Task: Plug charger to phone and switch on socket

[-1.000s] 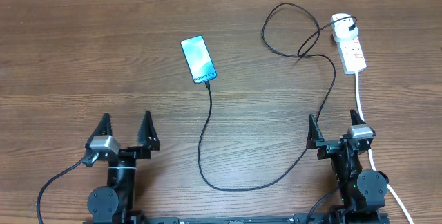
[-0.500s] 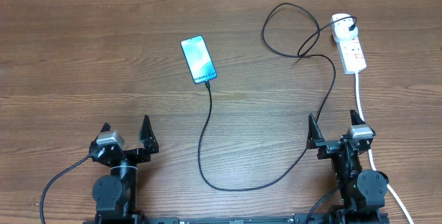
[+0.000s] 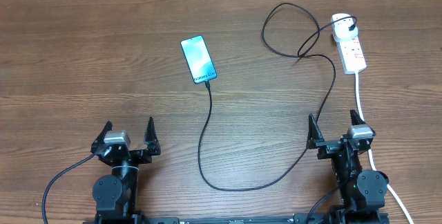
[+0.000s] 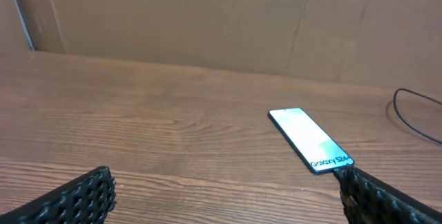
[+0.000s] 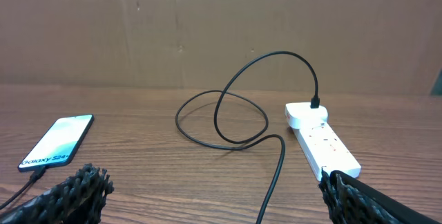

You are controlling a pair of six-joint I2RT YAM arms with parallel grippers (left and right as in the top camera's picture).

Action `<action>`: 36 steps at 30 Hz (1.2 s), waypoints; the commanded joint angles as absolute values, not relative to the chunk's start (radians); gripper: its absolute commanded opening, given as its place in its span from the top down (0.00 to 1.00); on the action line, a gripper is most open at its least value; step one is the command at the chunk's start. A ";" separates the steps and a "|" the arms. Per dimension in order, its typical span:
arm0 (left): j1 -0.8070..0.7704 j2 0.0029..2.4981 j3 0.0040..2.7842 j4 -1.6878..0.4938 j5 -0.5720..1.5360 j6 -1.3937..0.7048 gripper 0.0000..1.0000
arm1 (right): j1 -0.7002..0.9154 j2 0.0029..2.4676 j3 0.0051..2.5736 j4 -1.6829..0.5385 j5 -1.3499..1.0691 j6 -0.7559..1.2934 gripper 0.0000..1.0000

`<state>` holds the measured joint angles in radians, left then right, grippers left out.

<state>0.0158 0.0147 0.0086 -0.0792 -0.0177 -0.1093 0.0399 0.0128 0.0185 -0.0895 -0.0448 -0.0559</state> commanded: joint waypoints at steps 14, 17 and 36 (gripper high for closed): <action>0.018 0.003 0.006 -0.081 0.000 -0.079 0.00 | 0.044 0.003 0.008 -0.084 -0.038 -0.060 0.00; 0.018 0.003 0.006 -0.080 0.001 -0.092 0.00 | 0.044 0.003 0.008 -0.084 -0.038 -0.060 0.00; 0.018 0.004 0.006 -0.078 0.000 -0.093 0.00 | 0.044 0.003 0.008 -0.084 -0.039 -0.060 0.00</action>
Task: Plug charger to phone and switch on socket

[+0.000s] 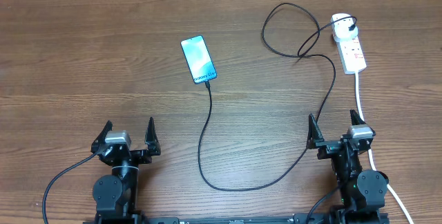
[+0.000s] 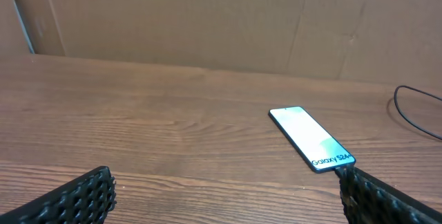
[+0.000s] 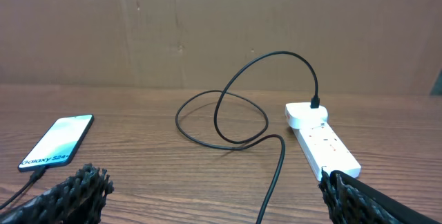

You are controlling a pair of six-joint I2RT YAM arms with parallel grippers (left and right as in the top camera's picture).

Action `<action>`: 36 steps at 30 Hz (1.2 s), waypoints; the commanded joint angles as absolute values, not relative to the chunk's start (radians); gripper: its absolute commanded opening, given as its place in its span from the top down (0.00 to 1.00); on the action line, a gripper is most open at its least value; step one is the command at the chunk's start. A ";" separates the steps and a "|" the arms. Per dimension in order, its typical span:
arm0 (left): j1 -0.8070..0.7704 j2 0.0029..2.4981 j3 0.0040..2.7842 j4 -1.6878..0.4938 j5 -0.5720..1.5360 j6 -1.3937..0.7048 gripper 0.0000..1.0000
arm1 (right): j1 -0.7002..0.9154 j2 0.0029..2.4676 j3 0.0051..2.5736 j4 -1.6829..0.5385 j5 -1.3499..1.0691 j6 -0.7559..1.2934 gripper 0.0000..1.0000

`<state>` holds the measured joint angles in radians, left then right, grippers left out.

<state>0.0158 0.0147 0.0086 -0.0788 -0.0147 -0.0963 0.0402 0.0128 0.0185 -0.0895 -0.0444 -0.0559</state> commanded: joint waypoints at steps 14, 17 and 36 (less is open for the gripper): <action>0.018 0.004 0.006 -0.078 0.000 -0.093 0.00 | 0.044 0.003 0.008 -0.084 -0.038 -0.060 0.00; 0.018 0.004 0.006 -0.078 0.000 -0.093 0.00 | 0.044 0.003 0.008 -0.084 -0.039 -0.060 0.00; 0.018 0.004 0.006 -0.078 0.000 -0.093 0.00 | 0.047 0.003 0.008 -0.084 -0.046 -0.044 0.00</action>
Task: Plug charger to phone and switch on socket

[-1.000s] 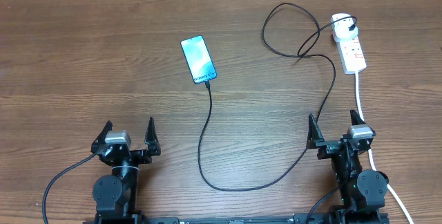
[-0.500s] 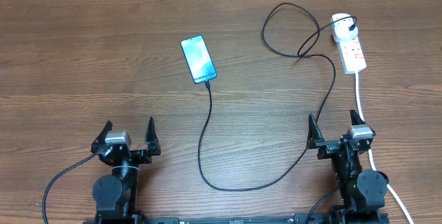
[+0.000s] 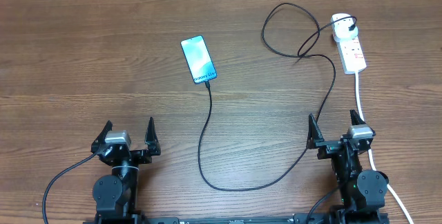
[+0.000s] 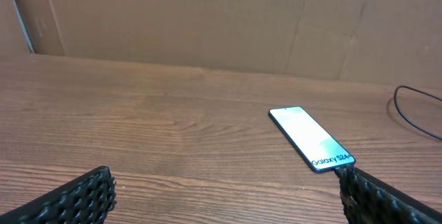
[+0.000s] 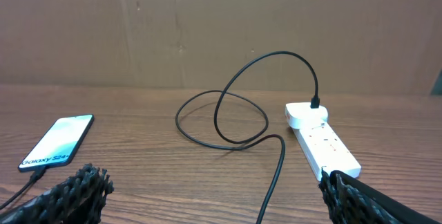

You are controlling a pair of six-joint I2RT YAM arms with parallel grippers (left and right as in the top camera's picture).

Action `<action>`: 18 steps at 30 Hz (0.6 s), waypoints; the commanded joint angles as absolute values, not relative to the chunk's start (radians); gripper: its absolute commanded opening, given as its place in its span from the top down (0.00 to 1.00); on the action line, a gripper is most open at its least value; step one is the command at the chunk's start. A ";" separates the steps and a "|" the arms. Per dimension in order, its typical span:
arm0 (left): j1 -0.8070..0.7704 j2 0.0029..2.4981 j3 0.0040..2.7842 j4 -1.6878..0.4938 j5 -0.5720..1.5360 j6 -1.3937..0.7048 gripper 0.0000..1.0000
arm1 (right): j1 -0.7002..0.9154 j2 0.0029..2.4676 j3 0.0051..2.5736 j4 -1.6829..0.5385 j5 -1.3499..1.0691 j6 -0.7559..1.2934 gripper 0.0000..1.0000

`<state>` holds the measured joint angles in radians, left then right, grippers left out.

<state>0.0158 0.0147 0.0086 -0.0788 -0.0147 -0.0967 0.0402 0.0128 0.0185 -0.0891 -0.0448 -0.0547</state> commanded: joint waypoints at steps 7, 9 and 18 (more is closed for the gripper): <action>0.018 0.004 0.006 -0.078 0.000 -0.093 0.01 | 0.047 0.003 0.008 -0.085 -0.035 0.001 0.00; 0.018 0.004 0.006 -0.078 0.000 -0.093 0.00 | 0.047 0.003 0.008 -0.084 -0.040 0.001 0.00; 0.018 0.004 0.006 -0.078 0.000 -0.093 0.01 | 0.047 0.003 0.008 -0.082 -0.046 0.001 0.00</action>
